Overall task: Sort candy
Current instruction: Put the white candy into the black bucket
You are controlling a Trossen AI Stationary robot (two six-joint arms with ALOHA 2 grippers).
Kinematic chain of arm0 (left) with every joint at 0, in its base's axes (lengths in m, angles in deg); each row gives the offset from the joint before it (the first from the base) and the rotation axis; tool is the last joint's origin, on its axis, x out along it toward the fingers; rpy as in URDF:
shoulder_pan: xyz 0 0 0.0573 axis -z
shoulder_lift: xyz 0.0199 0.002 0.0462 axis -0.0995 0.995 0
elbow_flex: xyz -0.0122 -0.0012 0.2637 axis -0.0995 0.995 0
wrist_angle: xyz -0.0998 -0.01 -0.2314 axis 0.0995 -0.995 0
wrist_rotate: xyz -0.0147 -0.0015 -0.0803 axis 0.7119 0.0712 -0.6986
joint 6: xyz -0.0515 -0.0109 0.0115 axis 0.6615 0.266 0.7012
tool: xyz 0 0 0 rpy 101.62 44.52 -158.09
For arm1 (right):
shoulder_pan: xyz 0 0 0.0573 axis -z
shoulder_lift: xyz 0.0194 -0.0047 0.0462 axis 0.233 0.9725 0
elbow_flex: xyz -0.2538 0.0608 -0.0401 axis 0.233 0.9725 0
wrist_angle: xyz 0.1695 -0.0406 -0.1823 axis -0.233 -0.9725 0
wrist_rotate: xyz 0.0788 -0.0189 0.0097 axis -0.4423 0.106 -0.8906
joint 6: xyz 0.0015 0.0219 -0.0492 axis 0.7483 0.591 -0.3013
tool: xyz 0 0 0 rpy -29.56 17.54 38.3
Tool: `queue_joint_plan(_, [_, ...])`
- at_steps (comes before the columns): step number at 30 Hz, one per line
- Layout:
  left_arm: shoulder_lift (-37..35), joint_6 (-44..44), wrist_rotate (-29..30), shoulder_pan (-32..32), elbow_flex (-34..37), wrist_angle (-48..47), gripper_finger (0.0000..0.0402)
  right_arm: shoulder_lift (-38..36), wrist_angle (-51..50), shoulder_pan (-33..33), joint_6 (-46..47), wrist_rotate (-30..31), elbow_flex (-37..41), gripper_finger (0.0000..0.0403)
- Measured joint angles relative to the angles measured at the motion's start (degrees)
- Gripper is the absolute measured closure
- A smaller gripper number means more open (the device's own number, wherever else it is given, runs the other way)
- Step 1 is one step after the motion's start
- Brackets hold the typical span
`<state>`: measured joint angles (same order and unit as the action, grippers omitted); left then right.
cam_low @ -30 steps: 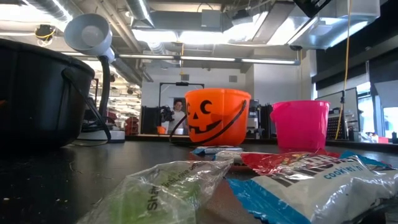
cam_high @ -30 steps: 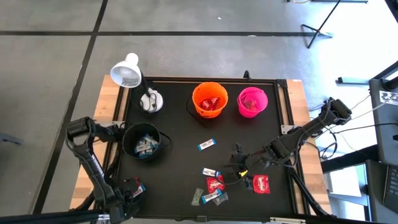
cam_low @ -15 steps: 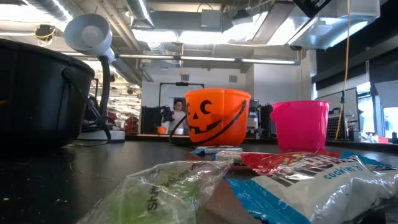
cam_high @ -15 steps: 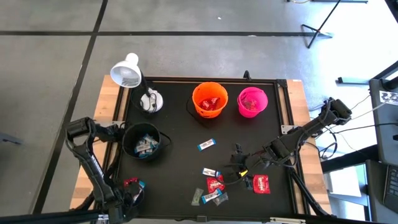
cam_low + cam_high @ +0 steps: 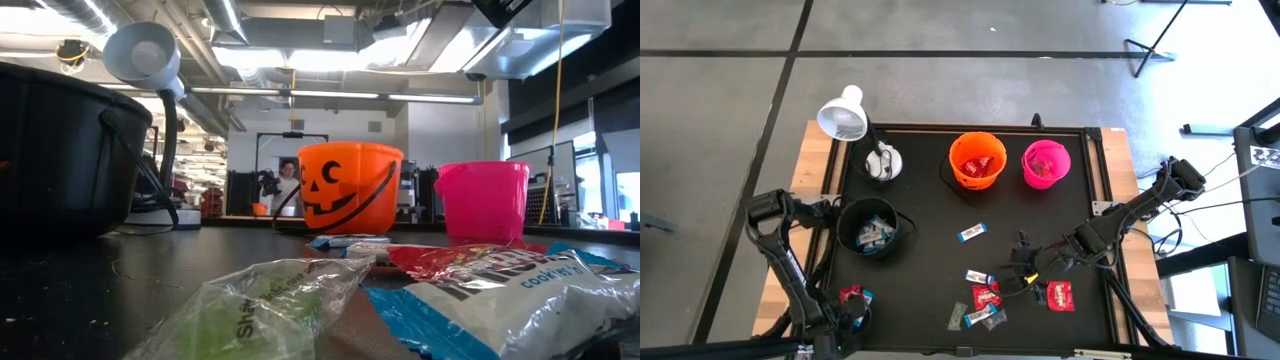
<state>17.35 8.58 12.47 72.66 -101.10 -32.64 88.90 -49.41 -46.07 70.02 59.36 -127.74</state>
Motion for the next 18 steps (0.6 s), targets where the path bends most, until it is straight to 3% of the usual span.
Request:
queue_joint_plan(6, [0.4,-4.1,3.0,-0.2,-7.1,-13.2,0.0401,0.0,0.0,0.0,0.0,0.0,0.0,0.0269])
queue_joint_plan(9, [0.3,-7.5,5.8,-0.1,-9.6,-14.3,0.0401,0.0,0.0,0.0,0.0,0.0,0.0,0.0269])
queue_joint_plan(14, [0.2,-11.3,4.0,-0.5,-10.1,-12.2,0.0401,0.0,0.0,0.0,0.1,0.0,0.0,0.0269])
queue_joint_plan(18, [0.2,-14.4,5.9,-1.2,-10.1,-9.8,0.0401,0.0,0.0,0.0,0.1,0.0,0.0,0.0269])
